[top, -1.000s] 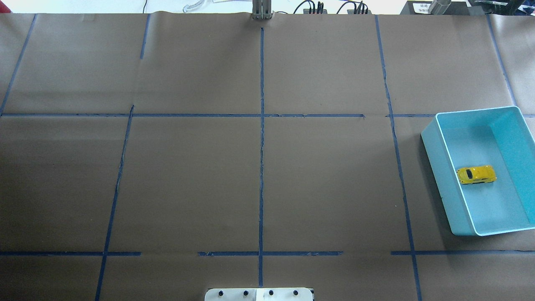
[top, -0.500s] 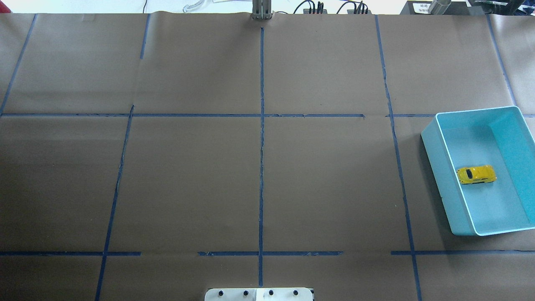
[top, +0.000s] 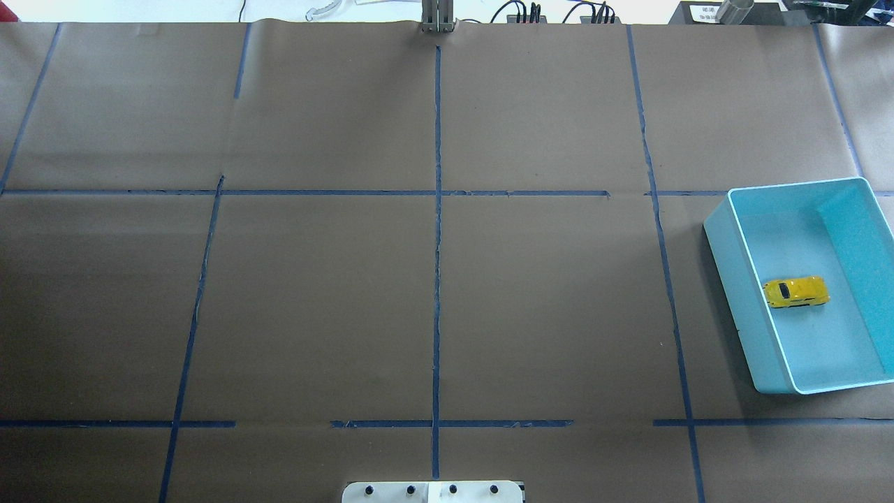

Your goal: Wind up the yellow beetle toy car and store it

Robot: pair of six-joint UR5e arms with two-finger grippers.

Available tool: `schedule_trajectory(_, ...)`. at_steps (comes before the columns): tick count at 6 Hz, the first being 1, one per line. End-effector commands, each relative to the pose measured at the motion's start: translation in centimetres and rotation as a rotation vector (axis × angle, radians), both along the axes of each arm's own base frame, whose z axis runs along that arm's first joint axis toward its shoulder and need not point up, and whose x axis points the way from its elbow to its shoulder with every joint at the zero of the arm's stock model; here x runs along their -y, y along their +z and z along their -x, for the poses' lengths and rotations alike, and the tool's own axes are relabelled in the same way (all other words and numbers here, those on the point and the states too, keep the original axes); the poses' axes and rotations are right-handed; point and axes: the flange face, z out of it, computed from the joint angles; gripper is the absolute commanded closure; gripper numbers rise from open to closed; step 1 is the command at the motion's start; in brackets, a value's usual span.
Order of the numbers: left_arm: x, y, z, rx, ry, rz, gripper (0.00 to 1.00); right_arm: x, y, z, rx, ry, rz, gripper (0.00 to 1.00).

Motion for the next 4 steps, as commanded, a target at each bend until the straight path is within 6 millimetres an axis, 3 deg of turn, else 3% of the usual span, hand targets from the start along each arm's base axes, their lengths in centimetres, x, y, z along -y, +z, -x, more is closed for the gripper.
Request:
schedule_trajectory(1,0.01,-0.23,0.01,-0.002,-0.001,-0.003,0.0,0.62,-0.11,-0.02,-0.017,-0.006,-0.055,0.0)
schedule_trajectory(4,0.04,-0.45,0.01,-0.002,0.0,-0.009,0.0,1.02,-0.66,0.47,-0.009,-0.016,-0.067,0.0)
